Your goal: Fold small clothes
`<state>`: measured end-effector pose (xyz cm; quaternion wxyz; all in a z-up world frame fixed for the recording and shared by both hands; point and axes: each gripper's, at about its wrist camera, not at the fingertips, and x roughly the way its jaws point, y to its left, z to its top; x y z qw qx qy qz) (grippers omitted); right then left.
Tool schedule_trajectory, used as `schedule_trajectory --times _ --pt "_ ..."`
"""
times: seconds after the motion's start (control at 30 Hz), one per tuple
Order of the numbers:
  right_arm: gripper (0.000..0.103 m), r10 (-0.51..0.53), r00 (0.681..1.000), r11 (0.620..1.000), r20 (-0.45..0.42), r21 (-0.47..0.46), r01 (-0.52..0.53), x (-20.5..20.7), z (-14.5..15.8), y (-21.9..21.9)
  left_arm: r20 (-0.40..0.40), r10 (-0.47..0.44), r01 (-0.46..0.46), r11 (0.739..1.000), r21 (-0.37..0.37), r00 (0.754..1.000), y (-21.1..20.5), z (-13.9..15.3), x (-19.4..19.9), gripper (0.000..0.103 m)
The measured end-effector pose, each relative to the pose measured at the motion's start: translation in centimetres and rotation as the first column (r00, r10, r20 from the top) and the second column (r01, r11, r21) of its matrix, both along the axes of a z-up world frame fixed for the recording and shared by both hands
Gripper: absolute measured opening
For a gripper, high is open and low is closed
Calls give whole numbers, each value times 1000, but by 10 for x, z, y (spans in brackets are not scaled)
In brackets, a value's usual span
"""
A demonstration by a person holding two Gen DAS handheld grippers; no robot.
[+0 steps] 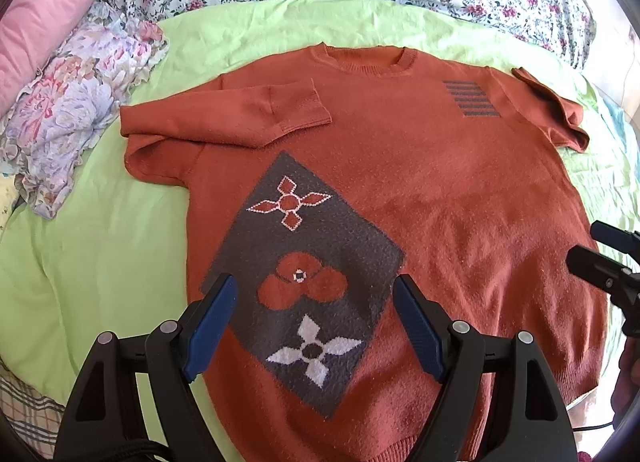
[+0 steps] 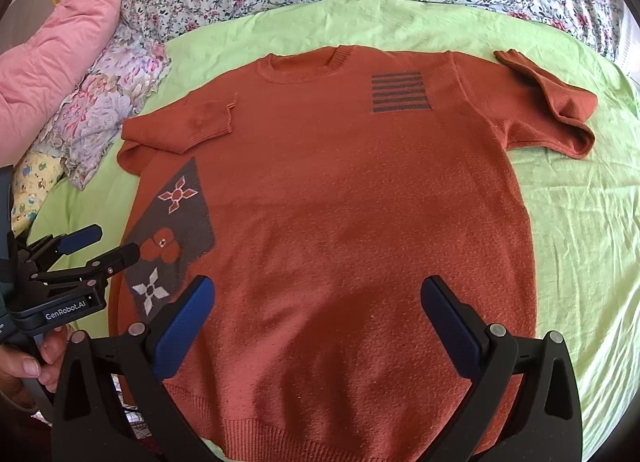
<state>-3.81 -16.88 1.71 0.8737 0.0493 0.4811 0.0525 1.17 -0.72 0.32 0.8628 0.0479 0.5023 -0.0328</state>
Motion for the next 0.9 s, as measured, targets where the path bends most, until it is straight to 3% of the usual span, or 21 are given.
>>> schedule_trajectory --times 0.4,0.9 --pt "102 -117 992 993 45 19 116 31 15 -62 -52 22 -22 1000 -11 998 0 -3 39 84" --pt "102 -229 970 973 85 -22 231 122 31 -154 -21 64 -64 998 -13 998 -2 0 111 86"
